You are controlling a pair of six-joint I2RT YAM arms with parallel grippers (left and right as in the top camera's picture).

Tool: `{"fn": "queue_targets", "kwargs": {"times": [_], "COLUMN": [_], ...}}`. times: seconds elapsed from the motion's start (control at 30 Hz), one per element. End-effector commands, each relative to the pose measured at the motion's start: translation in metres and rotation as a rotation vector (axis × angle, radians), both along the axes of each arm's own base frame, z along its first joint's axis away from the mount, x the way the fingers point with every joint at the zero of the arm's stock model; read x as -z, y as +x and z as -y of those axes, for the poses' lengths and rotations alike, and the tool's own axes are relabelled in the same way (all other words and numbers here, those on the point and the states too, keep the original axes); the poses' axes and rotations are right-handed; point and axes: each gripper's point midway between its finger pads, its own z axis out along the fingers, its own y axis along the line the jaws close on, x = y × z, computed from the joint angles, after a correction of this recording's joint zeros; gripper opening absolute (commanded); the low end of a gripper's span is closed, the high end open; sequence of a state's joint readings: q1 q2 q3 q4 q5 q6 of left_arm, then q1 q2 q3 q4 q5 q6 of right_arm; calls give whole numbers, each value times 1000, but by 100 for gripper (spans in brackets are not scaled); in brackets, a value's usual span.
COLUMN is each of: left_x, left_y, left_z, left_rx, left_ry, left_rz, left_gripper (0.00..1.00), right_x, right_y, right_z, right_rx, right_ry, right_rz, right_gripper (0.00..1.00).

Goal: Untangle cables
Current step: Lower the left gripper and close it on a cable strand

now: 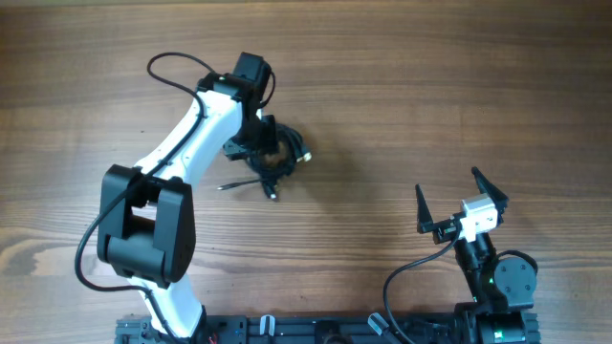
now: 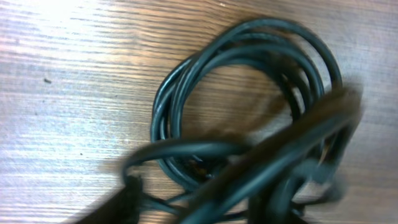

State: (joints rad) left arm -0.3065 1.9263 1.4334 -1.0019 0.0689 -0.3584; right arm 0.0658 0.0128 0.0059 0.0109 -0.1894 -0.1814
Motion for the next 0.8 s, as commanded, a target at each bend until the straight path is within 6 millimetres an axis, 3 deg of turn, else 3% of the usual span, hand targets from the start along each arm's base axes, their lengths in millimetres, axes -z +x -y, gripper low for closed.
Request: {"fn": "queue_targets", "kwargs": {"times": [0.0,0.2,0.3,0.4,0.5,0.6,0.67,0.73,0.77], "left_x": [-8,-35,-52,-63,-67,-67,-66,-64,-63], "left_y": [3,9,10,8,4,-4,-11,-18,-21], "left_z": [7,19,19,19,18,17,15,13,12], "left_rx": [-2,2,3,3,4,6,8,14,18], "left_ry": [-85,-169,-172,-173,-172,-161,-145,-114,-102], "left_rz": [-7,17,30,38,33,5,-21,-43,-51], "left_gripper": [71,74,80,94,96,84,65,40,34], "right_x": [-2,-2,-2,-2,-2,-2,-2,-2,-2], "right_y": [0,0,0,0,0,0,0,0,0], "right_z": [1,1,1,1,1,1,1,1,1], "right_rx": [8,8,8,8,8,8,8,8,8], "right_ry": [-1,-1,-1,-1,-1,-1,-1,-1,-1], "right_rz": [10,10,10,10,10,10,10,10,10], "right_gripper": [100,100,100,100,100,100,100,100,100]}}
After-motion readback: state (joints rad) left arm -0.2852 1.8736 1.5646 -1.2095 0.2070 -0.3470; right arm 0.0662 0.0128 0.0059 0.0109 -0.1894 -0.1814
